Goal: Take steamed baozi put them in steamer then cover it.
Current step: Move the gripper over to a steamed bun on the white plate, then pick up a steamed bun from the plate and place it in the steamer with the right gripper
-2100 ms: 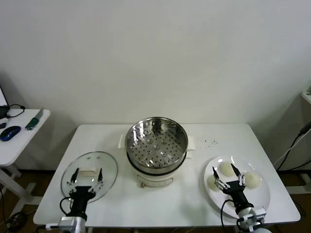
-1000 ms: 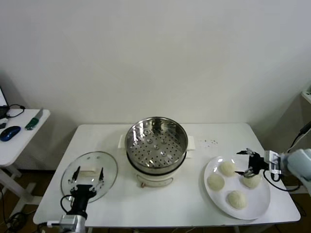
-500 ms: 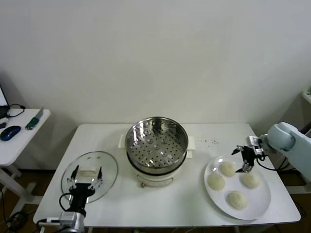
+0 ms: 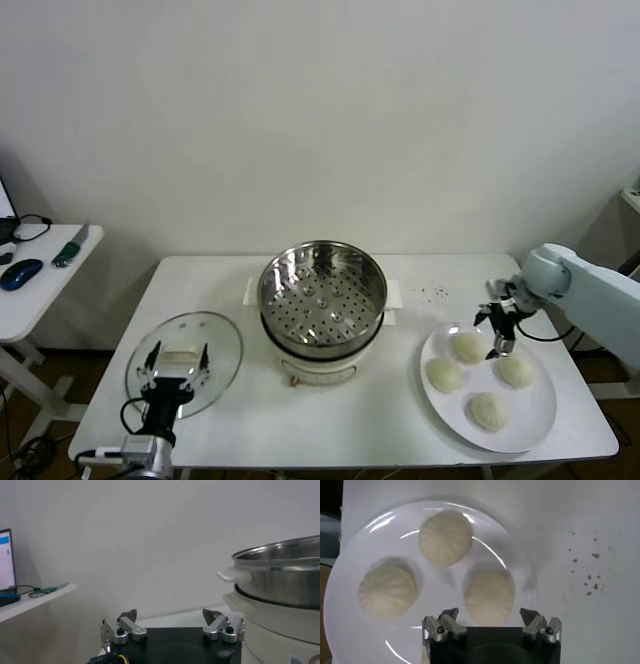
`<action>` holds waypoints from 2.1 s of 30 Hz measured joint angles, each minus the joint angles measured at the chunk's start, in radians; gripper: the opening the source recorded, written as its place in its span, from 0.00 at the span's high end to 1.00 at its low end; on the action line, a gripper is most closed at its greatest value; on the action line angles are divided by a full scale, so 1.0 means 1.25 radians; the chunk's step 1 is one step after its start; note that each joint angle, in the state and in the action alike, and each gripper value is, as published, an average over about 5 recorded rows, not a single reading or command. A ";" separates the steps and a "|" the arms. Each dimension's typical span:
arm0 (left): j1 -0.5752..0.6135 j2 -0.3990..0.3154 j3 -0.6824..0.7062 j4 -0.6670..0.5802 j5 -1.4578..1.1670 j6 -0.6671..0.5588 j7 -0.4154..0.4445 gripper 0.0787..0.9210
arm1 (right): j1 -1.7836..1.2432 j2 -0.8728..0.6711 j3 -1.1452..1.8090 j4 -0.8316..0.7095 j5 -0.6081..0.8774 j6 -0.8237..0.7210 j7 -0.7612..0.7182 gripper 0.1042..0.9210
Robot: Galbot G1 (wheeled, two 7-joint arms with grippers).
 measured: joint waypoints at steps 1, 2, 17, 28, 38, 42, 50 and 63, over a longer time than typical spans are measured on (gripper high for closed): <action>0.000 0.000 0.000 0.000 0.000 0.000 0.000 0.12 | 0.001 0.005 -0.004 -0.004 -0.002 0.000 0.000 0.12; 0.000 0.000 0.000 0.000 0.000 0.001 0.000 0.12 | 0.002 0.010 -0.008 -0.008 -0.003 0.000 0.000 0.12; 0.002 0.002 -0.002 -0.002 0.002 0.003 0.000 0.12 | -0.016 0.061 -0.026 -0.047 -0.041 0.007 0.000 0.16; 0.005 0.002 0.000 -0.008 0.005 0.004 0.000 0.12 | -0.023 0.070 -0.014 -0.054 -0.055 0.016 0.001 0.28; 0.016 0.001 0.001 -0.016 0.005 0.003 0.000 0.12 | 0.041 0.074 -0.048 -0.040 -0.024 0.042 -0.006 0.29; 0.020 0.001 0.001 -0.018 0.005 0.003 -0.001 0.12 | 0.117 0.086 -0.099 -0.028 -0.002 0.073 -0.016 0.29; 0.021 0.001 0.002 -0.019 0.005 0.004 -0.001 0.12 | 0.325 0.148 -0.227 -0.001 -0.005 0.197 -0.047 0.29; 0.026 0.006 0.004 -0.015 0.003 0.006 -0.001 0.12 | 0.483 0.329 -0.285 0.039 -0.119 0.419 -0.055 0.29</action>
